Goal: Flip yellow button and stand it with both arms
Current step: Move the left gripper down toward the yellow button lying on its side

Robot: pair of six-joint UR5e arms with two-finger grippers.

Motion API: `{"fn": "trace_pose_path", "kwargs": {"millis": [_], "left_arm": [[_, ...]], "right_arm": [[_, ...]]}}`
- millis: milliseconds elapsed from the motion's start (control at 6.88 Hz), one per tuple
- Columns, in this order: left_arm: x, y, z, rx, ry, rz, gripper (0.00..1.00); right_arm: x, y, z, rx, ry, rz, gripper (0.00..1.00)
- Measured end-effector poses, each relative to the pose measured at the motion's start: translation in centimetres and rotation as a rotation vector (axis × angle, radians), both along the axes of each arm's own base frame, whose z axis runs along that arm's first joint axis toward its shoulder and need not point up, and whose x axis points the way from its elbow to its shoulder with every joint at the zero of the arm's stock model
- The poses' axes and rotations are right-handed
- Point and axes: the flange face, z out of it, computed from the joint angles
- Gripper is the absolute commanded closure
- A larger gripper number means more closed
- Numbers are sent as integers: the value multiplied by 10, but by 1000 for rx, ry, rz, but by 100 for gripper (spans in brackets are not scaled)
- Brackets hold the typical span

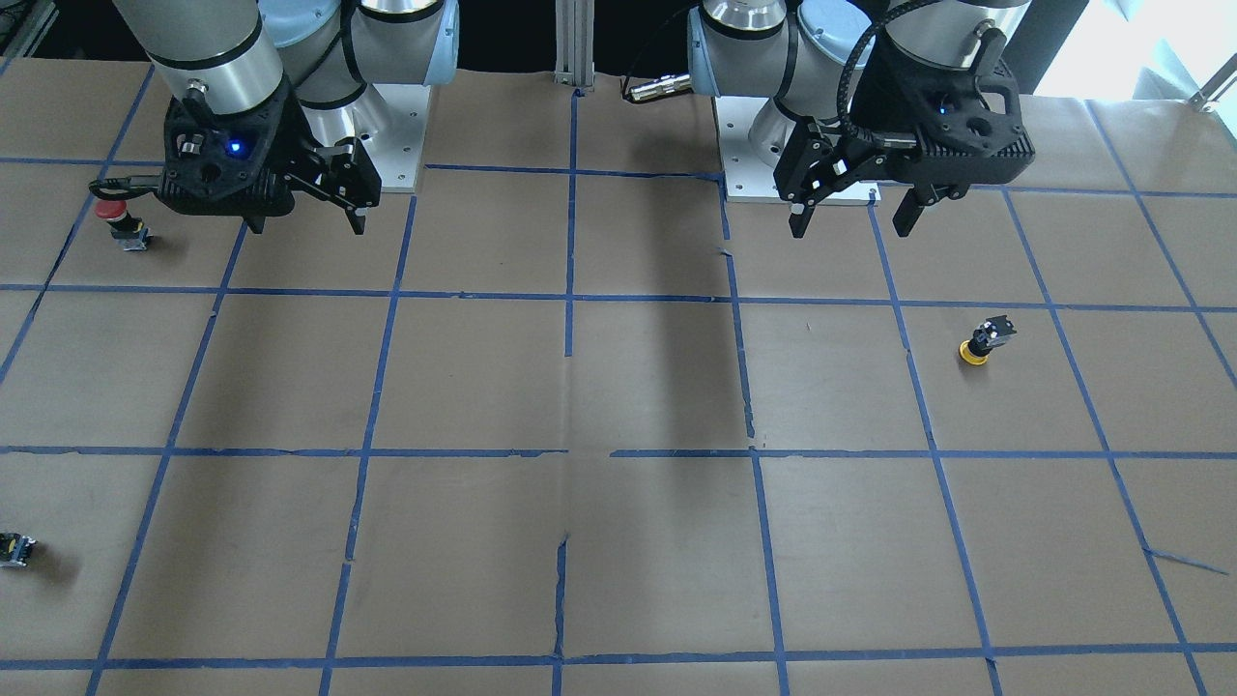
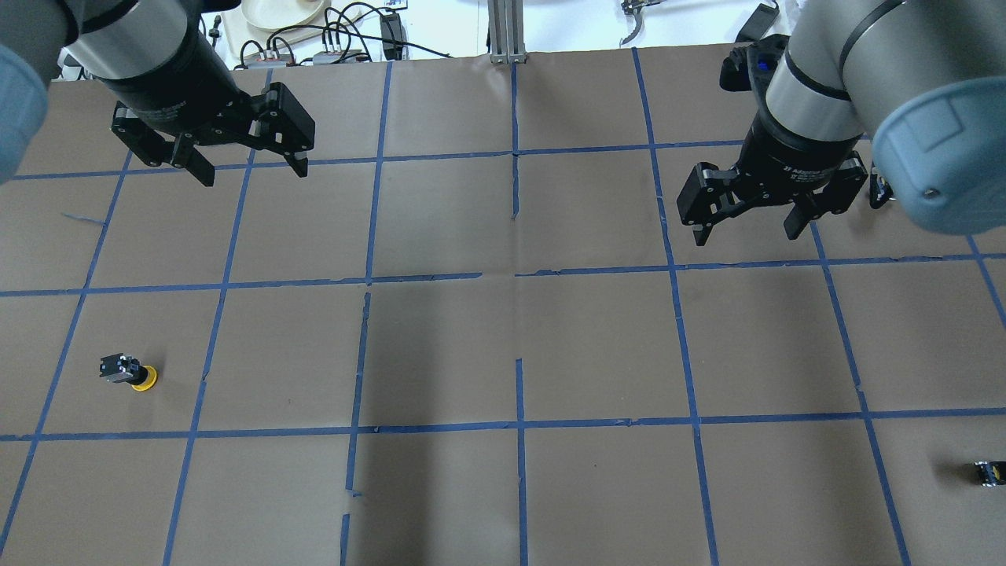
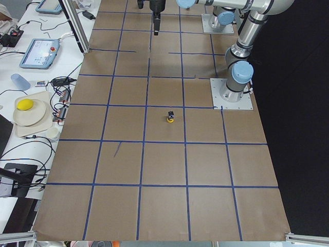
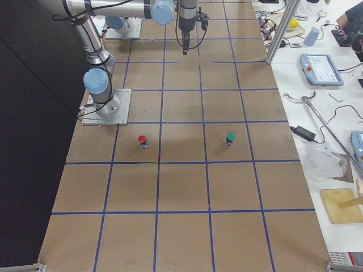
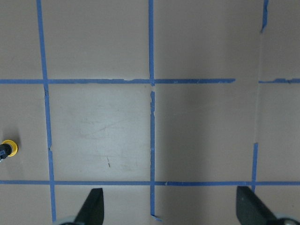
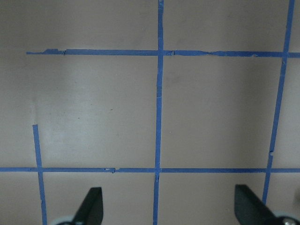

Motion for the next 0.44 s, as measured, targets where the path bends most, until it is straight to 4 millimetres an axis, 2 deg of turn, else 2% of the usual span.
{"fn": "trace_pose_path", "kwargs": {"millis": [291,436], "left_arm": [[6,0,-4,12,2,-82,0],[19,-1,-13,36,-3,-140,0]], "right_arm": [[0,0,0,0,0,0,0],[0,0,0,0,0,0,0]]}}
